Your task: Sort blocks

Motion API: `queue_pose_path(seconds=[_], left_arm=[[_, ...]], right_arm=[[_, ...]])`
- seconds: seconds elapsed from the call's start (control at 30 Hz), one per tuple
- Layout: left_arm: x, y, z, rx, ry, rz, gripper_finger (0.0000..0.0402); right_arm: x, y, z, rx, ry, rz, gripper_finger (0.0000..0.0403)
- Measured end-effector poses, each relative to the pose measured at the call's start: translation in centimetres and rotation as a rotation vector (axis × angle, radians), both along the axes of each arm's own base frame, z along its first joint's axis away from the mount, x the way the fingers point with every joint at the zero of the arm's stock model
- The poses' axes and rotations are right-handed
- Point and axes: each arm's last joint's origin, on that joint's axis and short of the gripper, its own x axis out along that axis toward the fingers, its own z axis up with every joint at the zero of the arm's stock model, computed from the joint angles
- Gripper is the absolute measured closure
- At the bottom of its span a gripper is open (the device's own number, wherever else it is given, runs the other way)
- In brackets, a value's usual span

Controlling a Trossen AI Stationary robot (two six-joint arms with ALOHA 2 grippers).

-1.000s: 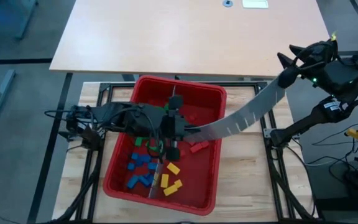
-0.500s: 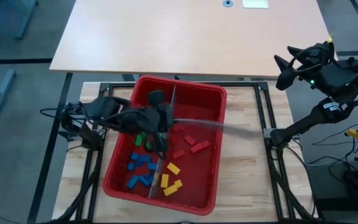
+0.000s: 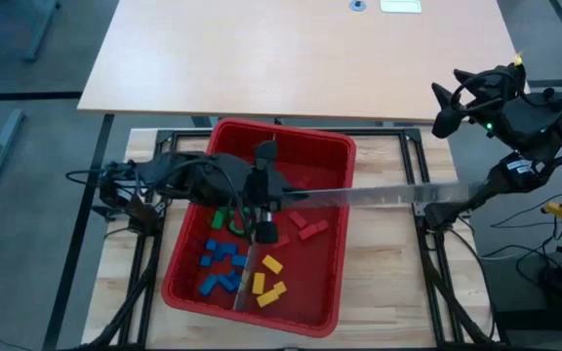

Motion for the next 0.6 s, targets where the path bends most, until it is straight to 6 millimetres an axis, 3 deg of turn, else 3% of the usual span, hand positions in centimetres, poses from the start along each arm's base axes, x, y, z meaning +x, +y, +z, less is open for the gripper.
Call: queue_pose_path(seconds=[0.6], left_arm=[[6.5, -1.7, -3.5, -0.119, -0.044, -0.184, 0.0401]], right_arm=[[-0.4, -0.1, 0.1, -0.010, -0.017, -0.025, 0.0171]])
